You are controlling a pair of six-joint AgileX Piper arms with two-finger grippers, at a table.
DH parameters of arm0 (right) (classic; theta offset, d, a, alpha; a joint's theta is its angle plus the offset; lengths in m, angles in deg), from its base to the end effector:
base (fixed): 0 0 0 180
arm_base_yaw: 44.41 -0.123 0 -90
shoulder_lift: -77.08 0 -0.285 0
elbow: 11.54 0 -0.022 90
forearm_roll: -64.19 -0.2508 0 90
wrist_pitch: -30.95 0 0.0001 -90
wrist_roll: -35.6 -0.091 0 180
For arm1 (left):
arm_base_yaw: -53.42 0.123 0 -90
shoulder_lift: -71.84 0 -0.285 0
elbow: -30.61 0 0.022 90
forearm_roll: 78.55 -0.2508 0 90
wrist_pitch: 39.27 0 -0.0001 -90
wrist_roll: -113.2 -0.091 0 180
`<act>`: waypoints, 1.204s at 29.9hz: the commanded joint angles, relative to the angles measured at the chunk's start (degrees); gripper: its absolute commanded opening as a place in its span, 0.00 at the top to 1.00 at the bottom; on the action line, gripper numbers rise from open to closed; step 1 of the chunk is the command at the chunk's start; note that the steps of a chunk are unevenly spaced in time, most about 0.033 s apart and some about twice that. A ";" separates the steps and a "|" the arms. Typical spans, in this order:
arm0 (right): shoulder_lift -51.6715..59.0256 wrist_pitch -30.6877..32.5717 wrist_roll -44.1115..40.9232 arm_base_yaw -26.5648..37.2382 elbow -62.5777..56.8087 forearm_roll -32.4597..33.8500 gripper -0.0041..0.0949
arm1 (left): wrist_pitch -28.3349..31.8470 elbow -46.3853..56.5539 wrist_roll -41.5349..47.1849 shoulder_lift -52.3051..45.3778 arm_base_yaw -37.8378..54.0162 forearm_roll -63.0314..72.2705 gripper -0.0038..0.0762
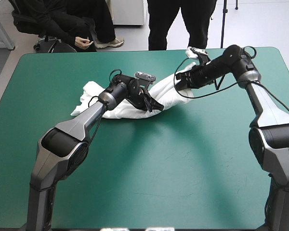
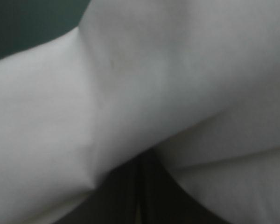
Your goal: Fold the cloth
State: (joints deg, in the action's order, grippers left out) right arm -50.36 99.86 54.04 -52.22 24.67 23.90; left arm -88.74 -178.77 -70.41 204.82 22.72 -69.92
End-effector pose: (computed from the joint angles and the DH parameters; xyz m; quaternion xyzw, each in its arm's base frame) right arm 0.4440 0.1163 0.3004 -0.1451 0.9157 0.3214 0.1925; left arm 0.4113 -0.2563 0.2135 0.2533 0.9367 -0.1195 0.2100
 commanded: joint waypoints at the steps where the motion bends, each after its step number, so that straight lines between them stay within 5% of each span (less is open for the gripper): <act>1: 4.54 2.13 -0.48 -1.12 7.12 -4.12 0.98 | -1.40 -1.25 0.29 -3.08 -0.23 -0.68 0.97; 15: 4.77 2.54 -2.22 -5.45 10.21 2.61 0.98 | -5.25 -1.25 1.07 -8.52 3.26 -2.60 0.97; 26: 4.66 1.65 -2.22 -8.25 10.72 2.61 0.97 | -13.91 12.59 0.35 -36.17 15.25 -4.29 0.97; 36: 1.63 -13.70 -5.26 -19.43 10.83 3.14 0.97 | -13.81 33.65 -0.87 -65.52 15.69 -4.67 0.97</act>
State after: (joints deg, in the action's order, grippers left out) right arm -50.46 92.03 50.09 -69.64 33.53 29.63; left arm -104.61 -146.94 -71.30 146.66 38.37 -75.29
